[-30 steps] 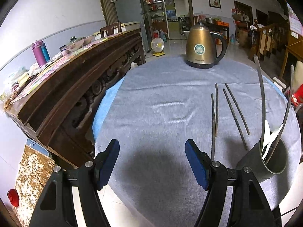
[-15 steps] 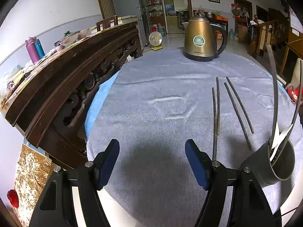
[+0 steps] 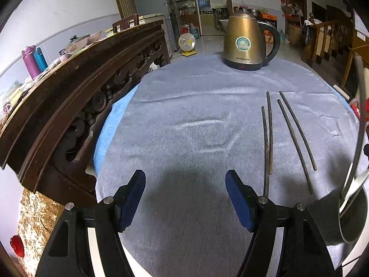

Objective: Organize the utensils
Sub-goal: 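Move both open tools over the remaining dark chopsticks on the cloth, then grasp a dark chopstick with the left tool while the right tool grasps another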

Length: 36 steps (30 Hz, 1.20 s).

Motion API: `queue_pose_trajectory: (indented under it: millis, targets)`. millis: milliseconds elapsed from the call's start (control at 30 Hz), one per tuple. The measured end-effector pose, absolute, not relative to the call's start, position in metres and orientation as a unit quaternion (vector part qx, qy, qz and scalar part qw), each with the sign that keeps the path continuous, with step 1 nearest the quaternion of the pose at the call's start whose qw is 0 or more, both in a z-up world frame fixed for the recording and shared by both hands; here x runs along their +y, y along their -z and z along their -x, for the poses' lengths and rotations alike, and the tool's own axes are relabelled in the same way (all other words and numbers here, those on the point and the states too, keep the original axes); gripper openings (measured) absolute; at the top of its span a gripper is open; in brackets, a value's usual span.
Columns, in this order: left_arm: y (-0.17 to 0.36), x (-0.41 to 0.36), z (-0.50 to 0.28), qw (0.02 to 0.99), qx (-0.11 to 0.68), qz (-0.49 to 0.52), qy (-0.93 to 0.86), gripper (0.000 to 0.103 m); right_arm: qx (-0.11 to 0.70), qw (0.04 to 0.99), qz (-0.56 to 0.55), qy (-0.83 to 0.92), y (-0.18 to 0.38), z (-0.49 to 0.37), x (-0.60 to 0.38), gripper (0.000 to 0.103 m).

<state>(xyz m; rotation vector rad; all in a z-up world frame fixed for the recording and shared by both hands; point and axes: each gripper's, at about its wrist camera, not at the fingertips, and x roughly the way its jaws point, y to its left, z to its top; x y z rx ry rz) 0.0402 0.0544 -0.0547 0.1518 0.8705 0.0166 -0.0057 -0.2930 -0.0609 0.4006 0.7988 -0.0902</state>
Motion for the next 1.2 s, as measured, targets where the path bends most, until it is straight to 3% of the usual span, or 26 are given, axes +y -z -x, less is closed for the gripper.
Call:
queue_pose_trajectory:
  millis: [333, 867, 1167, 1200]
  targets:
    - [0.059, 0.049, -0.092, 0.893, 0.445, -0.047, 0.050, 0.072, 0.435, 0.883, -0.176, 0.020, 0.069, -0.053, -0.296, 0.066]
    - [0.094, -0.016, -0.216, 0.834, 0.519, -0.039, 0.185, 0.072, 0.523, 0.832, -0.184, -0.028, 0.103, -0.254, -0.267, 0.066]
    - [0.093, -0.047, -0.260, 0.820, 0.520, -0.035, 0.239, 0.070, 0.559, 0.816, -0.147, 0.020, 0.125, -0.302, -0.253, 0.024]
    - [0.094, -0.055, -0.264, 0.816, 0.521, -0.043, 0.246, 0.064, 0.562, 0.815, -0.143, 0.021, 0.125, -0.303, -0.254, 0.012]
